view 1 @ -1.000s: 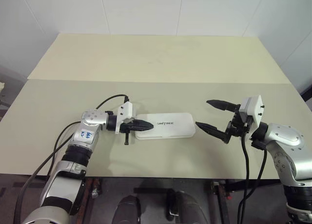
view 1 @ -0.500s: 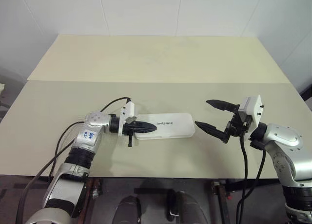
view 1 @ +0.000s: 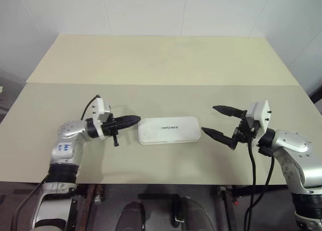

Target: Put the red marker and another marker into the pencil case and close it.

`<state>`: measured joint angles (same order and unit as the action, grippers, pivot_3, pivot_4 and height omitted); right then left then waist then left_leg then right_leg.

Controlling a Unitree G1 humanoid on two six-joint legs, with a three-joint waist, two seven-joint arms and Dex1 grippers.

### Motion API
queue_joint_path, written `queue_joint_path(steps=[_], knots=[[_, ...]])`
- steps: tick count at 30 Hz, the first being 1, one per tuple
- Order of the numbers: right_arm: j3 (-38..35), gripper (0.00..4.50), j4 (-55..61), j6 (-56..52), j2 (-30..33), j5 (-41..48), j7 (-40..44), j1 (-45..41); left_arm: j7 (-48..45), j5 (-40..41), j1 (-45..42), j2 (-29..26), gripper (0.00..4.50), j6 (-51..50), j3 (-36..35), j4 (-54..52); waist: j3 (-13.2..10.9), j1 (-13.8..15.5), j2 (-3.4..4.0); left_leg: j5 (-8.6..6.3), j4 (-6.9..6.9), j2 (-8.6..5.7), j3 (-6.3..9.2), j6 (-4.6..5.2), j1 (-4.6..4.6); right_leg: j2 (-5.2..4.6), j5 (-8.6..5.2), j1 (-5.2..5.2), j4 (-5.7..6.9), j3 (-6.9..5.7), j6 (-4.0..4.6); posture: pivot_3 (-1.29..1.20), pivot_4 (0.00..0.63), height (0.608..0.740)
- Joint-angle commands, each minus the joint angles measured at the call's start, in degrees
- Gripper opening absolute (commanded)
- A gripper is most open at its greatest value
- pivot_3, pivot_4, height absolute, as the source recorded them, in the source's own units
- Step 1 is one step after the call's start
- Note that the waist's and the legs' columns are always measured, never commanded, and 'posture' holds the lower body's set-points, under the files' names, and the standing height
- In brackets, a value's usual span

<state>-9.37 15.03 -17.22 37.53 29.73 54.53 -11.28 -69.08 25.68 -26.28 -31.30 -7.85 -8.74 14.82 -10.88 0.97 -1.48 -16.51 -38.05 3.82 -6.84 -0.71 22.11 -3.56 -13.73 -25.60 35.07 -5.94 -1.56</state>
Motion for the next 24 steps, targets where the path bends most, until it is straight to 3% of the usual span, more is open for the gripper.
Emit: queue_joint_path(steps=[1,3,6,14,24], knots=[[-1.48,4.50,0.11,1.97,0.72,0.46,1.04,0.06,2.18,2.57,1.37,-2.17,0.21,-2.75,-2.79,-5.19,0.00,0.02,0.00,0.00,0.00,0.00,0.01,0.00,0.00,0.00,0.00,0.00,0.00,0.01,0.00,0.00,0.150,0.740],[-1.70,4.50,-0.16,2.28,0.78,0.59,1.29,0.24,2.36,2.43,2.62,-3.62,0.62,-4.00,-2.88,-7.01,0.00,0.00,0.00,0.00,0.00,0.00,0.00,0.00,0.00,0.00,0.00,0.00,-0.01,0.01,0.00,0.00,0.150,0.740],[-2.04,4.50,-1.16,3.90,1.11,0.03,2.33,1.46,1.84,3.39,4.08,-5.23,1.61,-5.98,-3.01,-9.29,0.00,0.02,0.00,0.00,0.00,0.02,0.00,-0.01,-0.01,0.00,-0.01,0.00,-0.05,0.00,0.01,0.00,0.150,0.740],[-5.05,4.50,-4.49,6.93,2.56,1.06,5.06,2.69,-0.04,5.40,6.21,-7.17,4.46,-8.26,-3.27,-11.81,-0.01,0.23,0.01,-0.01,0.02,0.02,-0.01,-0.01,-0.01,0.00,-0.03,0.00,-0.10,0.01,0.04,0.00,0.150,0.740],[-6.16,4.50,-9.10,11.36,5.94,0.28,11.11,2.33,1.44,3.76,5.69,-6.27,4.48,-2.95,-3.70,-11.78,-0.01,0.25,0.01,-0.02,0.02,0.03,-0.03,-0.02,-0.01,0.02,-0.04,0.00,-0.12,0.03,0.06,0.00,0.150,0.740]])
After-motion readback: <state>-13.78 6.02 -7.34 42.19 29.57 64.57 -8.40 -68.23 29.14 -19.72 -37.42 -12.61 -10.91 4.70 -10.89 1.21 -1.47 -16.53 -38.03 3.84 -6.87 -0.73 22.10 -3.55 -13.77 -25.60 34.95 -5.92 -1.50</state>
